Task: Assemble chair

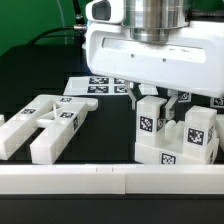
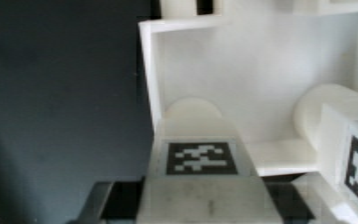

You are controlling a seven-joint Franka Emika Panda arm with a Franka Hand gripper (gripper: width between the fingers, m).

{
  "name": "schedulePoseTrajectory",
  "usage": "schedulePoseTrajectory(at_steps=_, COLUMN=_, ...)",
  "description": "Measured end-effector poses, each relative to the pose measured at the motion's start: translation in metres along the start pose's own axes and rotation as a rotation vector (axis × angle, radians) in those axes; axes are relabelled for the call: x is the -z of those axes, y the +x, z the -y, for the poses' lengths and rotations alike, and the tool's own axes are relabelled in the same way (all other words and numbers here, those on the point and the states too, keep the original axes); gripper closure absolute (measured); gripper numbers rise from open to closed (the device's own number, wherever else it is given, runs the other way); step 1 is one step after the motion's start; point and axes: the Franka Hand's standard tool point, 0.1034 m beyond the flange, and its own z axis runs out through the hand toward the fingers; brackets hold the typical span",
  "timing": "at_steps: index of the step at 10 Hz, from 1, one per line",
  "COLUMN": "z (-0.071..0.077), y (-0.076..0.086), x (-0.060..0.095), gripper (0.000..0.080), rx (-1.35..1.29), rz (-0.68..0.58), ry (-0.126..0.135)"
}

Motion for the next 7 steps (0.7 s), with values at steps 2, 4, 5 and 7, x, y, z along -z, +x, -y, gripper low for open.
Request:
schedulePoseTrajectory(at_steps=2, z=0.001, y=-0.001, x=0.0, gripper=0.0509, rx=-0.147, rz=0.002, ry=0.002)
schedulePoseTrajectory(at_steps=4, z=0.001, y=-0.001, x=0.0, gripper=0.0509, rx=-0.251, rz=0.002, ry=0.003)
schedulePoseTrajectory(at_steps=5, z=0.004, y=-0.002, x=-0.001, gripper=0.0509, rx=-0.422, rz=0.0, ry=0.028)
schedulePoseTrajectory(at_steps=7, z=0.011, y=-0.007, x=-0.001, gripper=0.0509, rx=-0.638, rz=0.0, ry=0.047)
